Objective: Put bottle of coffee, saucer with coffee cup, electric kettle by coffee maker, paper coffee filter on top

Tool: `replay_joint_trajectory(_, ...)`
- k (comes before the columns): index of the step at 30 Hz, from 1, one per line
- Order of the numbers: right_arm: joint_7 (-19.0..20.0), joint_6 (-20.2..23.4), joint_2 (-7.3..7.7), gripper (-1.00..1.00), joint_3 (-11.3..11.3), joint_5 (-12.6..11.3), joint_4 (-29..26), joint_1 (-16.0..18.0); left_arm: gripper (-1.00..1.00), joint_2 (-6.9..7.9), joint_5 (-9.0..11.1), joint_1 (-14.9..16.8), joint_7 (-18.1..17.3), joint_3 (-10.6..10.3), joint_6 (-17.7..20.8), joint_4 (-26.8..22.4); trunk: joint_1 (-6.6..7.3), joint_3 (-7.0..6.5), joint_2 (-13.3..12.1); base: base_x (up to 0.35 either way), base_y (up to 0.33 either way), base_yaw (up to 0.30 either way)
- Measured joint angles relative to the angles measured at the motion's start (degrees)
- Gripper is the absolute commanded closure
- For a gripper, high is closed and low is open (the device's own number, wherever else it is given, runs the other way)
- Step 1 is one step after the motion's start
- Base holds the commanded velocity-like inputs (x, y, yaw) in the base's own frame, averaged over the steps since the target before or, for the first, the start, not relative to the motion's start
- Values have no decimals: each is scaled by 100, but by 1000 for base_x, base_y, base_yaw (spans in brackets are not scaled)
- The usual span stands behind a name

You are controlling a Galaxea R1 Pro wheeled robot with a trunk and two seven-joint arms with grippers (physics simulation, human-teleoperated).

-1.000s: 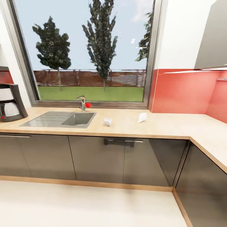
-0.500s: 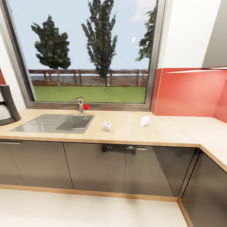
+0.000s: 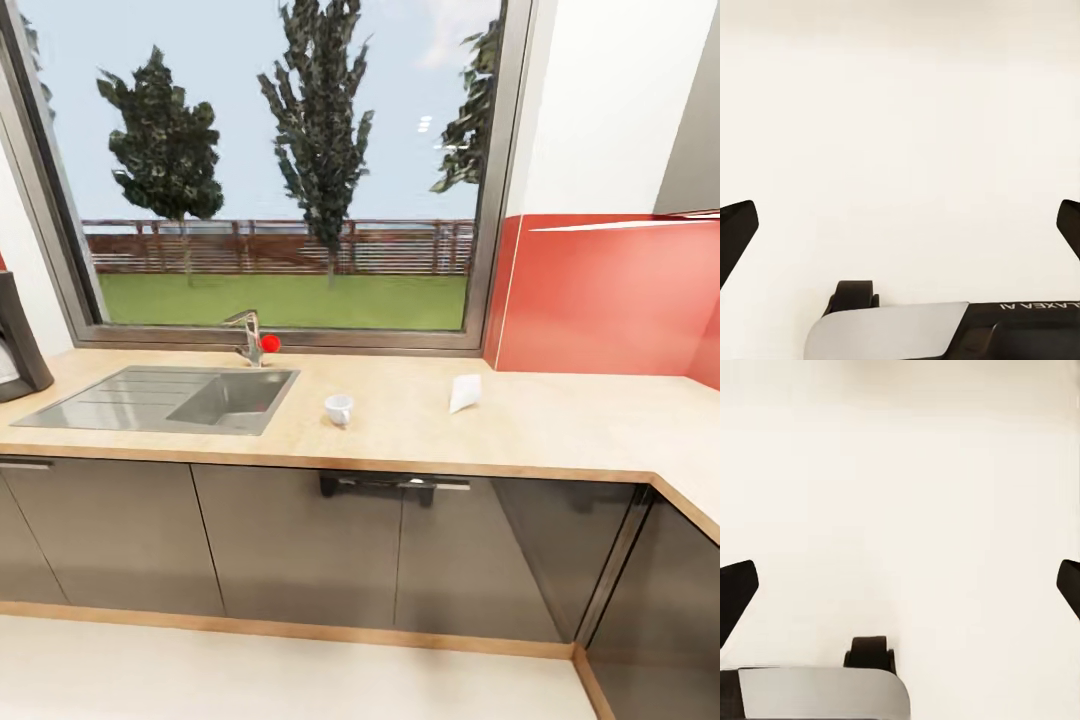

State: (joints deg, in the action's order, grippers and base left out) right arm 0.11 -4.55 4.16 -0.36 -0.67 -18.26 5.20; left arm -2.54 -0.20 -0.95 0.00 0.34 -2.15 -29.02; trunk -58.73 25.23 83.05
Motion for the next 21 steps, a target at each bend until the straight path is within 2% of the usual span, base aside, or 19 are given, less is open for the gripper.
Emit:
replay_joint_trajectory(6,131,-150,-5,-100,16,-9,-758,18,-100,0,3,0,0,-2,-4,-4,0,0,0,1,0,0)
replay_joint_trajectory(10,560,-175,-11,-100,43,-10,-1279,21,-100,0,3,0,0,-2,-5,-6,0,0,0,0,0,0)
replay_joint_trajectory(11,902,-178,-9,-100,45,-9,-1572,23,-100,0,4,0,0,-2,-5,-5,0,0,0,0,0,0)
replay_joint_trajectory(13,1328,-179,-4,-100,39,-10,-1885,19,-100,0,4,0,3,-2,-5,-7,0,0,0,0,0,0)
replay_joint_trajectory(21,3360,-175,55,-100,-55,-2,-2797,8,-100,-7,2,0,7,-21,-3,-66,0,0,0,0,0,0)
